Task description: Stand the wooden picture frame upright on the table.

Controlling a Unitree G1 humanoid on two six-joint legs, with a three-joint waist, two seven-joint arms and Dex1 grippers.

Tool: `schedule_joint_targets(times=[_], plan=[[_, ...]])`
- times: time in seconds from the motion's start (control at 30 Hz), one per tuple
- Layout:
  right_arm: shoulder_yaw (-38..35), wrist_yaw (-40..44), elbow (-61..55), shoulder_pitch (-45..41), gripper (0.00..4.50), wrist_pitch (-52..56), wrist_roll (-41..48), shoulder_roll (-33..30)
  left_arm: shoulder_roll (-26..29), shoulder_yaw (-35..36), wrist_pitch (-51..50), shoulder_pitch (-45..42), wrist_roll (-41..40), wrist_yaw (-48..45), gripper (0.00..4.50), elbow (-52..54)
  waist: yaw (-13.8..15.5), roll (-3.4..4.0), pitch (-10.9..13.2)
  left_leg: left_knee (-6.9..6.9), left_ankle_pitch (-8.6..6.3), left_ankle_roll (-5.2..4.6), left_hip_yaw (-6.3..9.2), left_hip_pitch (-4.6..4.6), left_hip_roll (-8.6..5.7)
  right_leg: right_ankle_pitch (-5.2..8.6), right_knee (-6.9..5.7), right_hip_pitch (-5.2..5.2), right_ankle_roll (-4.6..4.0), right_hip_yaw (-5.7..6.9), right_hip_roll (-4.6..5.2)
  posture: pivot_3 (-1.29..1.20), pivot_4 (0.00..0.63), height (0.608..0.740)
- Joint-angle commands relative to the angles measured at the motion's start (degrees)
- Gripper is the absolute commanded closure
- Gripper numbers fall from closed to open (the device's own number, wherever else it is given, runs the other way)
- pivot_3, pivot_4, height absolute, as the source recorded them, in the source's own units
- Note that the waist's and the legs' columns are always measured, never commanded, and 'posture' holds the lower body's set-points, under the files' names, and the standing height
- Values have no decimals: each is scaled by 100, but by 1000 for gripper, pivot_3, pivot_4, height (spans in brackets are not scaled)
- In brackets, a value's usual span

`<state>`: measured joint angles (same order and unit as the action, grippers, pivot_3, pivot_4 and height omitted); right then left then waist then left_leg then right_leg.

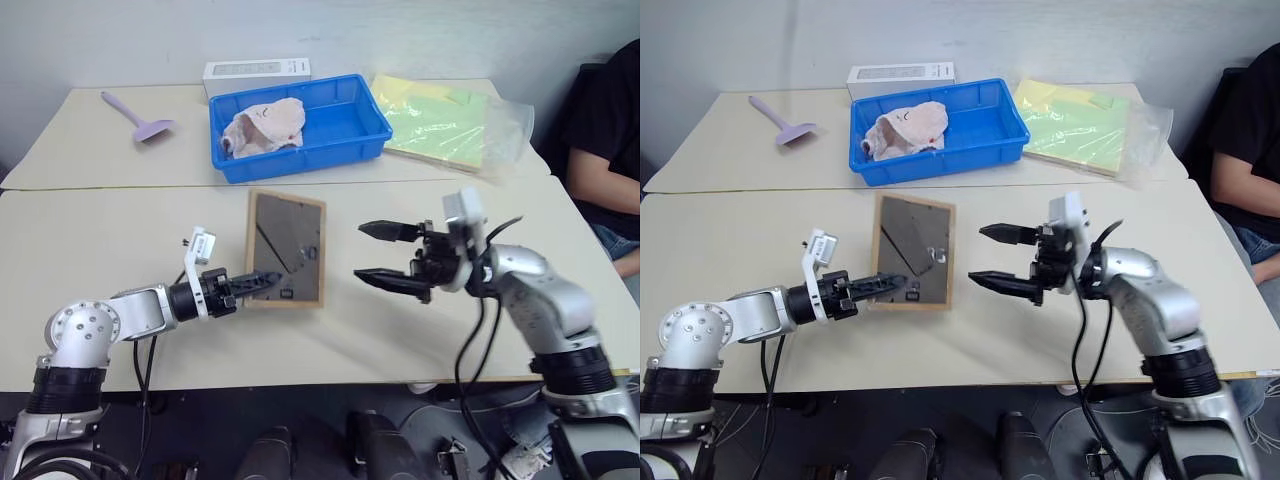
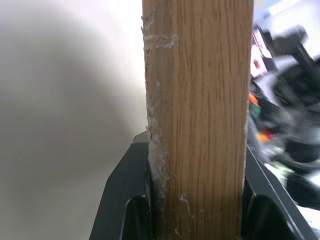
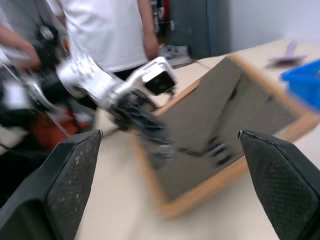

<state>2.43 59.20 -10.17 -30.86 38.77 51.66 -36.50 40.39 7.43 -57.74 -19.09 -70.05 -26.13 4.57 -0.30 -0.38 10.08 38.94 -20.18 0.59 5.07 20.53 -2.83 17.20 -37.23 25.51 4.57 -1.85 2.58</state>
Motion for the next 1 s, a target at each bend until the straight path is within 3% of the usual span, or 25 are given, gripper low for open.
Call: schedule_joint_targets(times=[0.03, 0.33, 0.63, 1.0], plan=[[276, -467, -372, -157, 25, 580, -114, 99, -26, -105, 397, 92, 486, -776, 3228, 410, 17, 0, 0, -3, 0, 0, 0, 0, 0, 0, 2, 0, 0, 0, 0, 0, 150, 740], [584, -1134, -26, -618, 25, 397, -942, 1083, -276, -257, 443, 147, 1099, -1271, 3228, 483, 13, -1, 0, -2, -4, -10, -2, 12, -2, -4, 13, 5, 7, -2, 0, 0, 150, 740], [1011, -939, 41, -794, 25, 321, -1436, 1552, -478, -241, 405, 61, 1352, -1426, 3228, 416, 6, -1, 0, -3, -4, -10, -1, 12, -2, -4, 14, 6, 7, 1, 0, 0, 150, 740], [934, -126, -446, -487, 25, 40, -1561, 959, -695, 165, -120, -65, 1174, -1240, 3228, 197, 13, -1, 0, -3, -5, -11, 0, 12, -2, -4, 14, 5, 8, 2, -1, 0, 150, 740]])
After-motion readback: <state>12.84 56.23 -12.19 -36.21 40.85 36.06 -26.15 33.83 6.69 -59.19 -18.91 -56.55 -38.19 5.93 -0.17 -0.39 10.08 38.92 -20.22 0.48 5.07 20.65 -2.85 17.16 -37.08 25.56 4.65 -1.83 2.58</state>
